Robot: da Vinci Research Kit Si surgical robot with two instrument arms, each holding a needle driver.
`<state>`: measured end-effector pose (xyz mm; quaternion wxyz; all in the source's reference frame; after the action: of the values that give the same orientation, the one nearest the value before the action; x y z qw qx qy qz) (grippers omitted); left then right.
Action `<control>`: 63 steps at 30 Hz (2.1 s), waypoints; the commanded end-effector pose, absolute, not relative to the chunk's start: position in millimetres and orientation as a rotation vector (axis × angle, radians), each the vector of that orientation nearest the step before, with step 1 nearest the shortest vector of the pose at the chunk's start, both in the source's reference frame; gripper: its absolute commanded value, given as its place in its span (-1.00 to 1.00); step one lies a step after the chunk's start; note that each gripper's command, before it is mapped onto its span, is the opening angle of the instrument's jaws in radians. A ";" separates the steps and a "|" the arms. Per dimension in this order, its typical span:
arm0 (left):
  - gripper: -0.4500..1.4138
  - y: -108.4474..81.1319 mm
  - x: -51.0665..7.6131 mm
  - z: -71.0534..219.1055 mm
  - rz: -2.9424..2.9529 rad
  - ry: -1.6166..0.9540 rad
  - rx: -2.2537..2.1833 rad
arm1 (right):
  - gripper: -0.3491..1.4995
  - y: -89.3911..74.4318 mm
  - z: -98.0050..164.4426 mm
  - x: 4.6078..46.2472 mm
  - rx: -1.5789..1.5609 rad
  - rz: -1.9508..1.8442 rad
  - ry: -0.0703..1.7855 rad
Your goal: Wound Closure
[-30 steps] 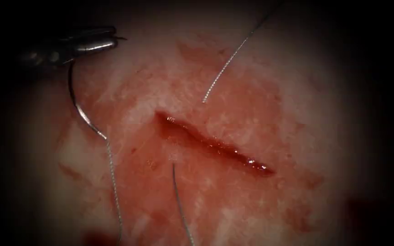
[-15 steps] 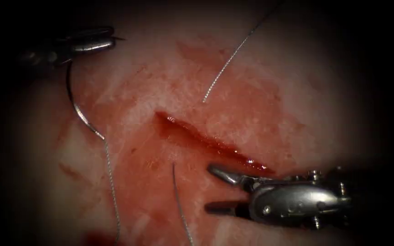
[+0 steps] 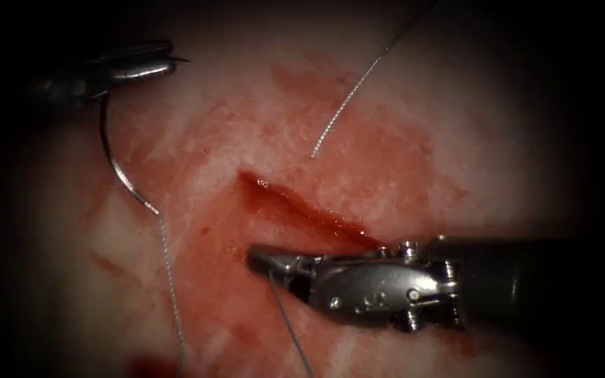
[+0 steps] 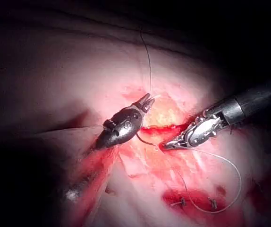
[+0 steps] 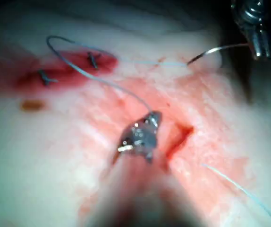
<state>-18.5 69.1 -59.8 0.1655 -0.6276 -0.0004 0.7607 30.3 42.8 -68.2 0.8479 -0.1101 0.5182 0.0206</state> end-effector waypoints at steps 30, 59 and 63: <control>-0.89 68.8 -19.2 -59.1 2.166 -0.001 -1.784 | 0.44 28.9 -84.1 19.7 -0.051 -0.117 1.126; -0.89 68.7 -19.2 -59.1 2.166 0.000 -1.784 | 0.27 41.8 -67.7 30.5 -0.270 -0.020 1.096; -0.89 68.7 -19.1 -59.1 2.166 -0.001 -1.785 | -0.07 42.2 -67.4 31.5 -0.272 -0.020 1.104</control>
<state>-18.6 69.2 -59.6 0.1664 -0.6268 0.0008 0.7612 30.8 42.4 -67.8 0.8418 -0.1285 0.5241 -0.0113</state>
